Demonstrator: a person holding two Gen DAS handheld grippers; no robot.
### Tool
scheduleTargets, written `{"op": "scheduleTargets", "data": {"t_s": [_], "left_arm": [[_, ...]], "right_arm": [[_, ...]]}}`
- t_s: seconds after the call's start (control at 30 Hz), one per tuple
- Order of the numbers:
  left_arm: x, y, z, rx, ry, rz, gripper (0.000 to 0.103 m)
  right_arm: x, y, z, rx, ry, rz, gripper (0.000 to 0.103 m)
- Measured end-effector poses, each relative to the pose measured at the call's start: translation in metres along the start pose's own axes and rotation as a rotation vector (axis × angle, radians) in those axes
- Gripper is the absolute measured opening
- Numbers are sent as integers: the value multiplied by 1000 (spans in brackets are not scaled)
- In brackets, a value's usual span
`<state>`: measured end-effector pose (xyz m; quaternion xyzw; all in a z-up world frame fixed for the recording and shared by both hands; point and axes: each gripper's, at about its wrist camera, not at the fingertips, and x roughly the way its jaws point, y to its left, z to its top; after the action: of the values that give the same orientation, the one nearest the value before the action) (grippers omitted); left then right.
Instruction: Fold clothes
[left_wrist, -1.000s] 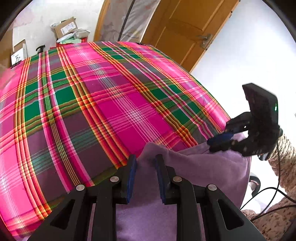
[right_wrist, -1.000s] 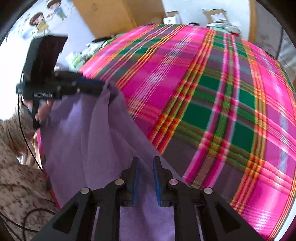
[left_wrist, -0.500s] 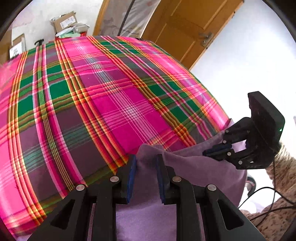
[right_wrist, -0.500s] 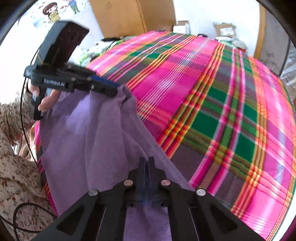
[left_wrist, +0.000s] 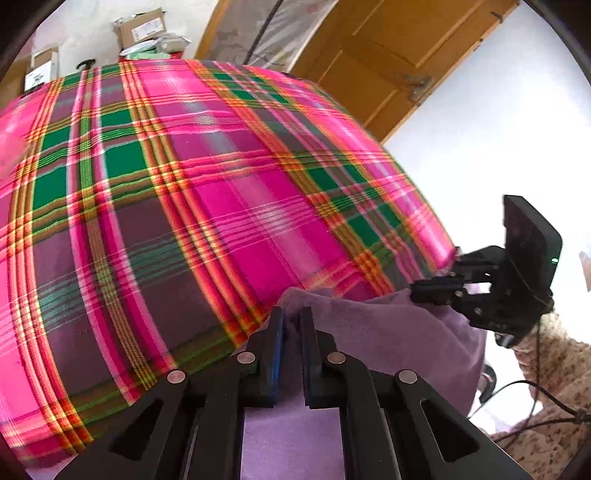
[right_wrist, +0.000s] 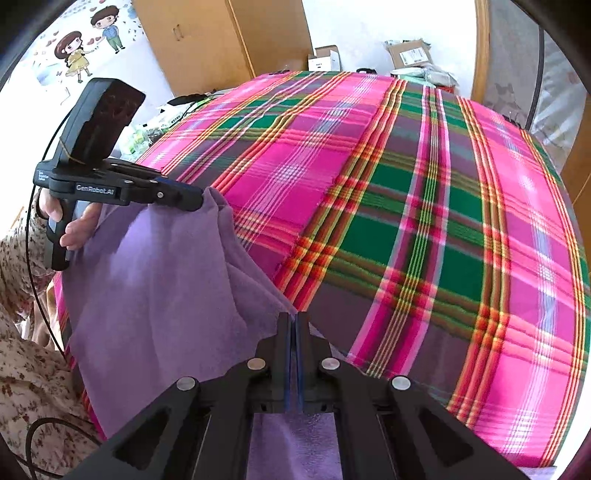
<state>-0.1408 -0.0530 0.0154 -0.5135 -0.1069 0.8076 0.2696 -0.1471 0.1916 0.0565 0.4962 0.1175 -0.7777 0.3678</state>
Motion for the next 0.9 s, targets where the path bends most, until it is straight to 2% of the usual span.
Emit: {"op": "scheduleTargets", "data": {"t_s": [0.13,0.23,0.27,0.3,0.33,0.47,0.63,0.7,0.9], "left_arm": [[7,0,2,-9,25,3,22],[9,1,3,-15,28,-12,23],[9,2,3,-19,29,-19,21],[8,3,3,-18,30,-32,12],[7,3,3,-19,28,-44,8],[-11,8,1,-45,-43,-59,7],[-33,8,0,-47,-115,-38,6],[-34,7,0,-35,-128,-27,6],[3,28,2,-126,-54,-1,7]], "right_arm": [[1,-2,1,8,-2,4,2],[3,-3,2,15,-4,7,2],[4,-3,3,17,-5,7,2],[3,-3,2,20,-7,5,2],[1,-3,1,23,-11,1,2],[-11,-6,-1,49,-58,-15,2],[-25,-9,2,81,-129,-32,2],[-19,-12,3,98,-126,-39,2],[5,-18,2,144,-84,-46,2]]}}
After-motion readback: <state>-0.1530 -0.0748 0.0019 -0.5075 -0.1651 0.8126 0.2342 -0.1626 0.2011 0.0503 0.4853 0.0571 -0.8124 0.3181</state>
